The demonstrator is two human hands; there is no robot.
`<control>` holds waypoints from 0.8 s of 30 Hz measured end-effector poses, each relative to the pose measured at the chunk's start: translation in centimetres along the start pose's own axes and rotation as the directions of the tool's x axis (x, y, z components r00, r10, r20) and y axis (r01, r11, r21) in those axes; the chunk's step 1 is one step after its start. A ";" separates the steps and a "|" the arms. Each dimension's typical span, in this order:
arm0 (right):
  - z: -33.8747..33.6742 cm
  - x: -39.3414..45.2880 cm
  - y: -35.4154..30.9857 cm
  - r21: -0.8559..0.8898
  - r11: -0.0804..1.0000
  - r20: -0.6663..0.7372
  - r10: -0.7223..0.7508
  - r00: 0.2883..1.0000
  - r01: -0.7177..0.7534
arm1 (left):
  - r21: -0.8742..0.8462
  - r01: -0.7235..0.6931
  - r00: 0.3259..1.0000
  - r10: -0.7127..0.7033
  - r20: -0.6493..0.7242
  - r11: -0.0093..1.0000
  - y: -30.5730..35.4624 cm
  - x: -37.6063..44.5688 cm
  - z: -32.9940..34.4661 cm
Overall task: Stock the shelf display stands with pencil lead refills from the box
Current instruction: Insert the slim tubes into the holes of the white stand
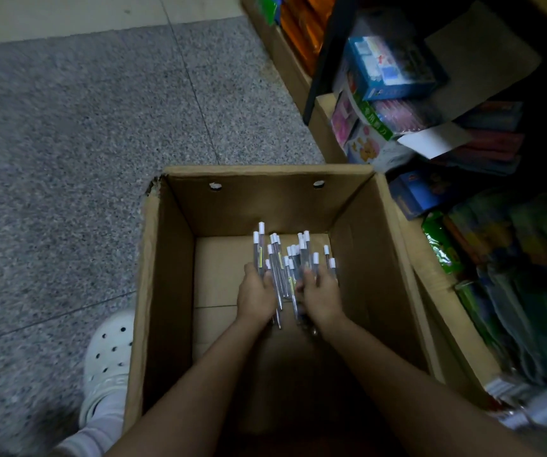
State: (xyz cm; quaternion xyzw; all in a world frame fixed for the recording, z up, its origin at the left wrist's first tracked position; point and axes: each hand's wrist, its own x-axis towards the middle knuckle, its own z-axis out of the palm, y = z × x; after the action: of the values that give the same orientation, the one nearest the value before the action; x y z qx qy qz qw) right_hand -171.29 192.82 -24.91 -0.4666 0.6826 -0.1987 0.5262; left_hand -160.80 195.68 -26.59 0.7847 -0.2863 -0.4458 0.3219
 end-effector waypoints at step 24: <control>-29.2 -28.0 -14.5 -0.133 0.743 -0.500 -0.622 0.603 0.656 | -0.569 -0.365 0.500 0.671 0.547 0.737 30.5 -27.4 -3.3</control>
State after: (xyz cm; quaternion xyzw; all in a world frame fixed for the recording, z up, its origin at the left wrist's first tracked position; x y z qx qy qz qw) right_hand -191.18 203.11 11.78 -0.5915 0.5778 -0.5120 0.2328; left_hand -174.80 197.49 12.03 0.3364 -0.5231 -0.6425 0.4476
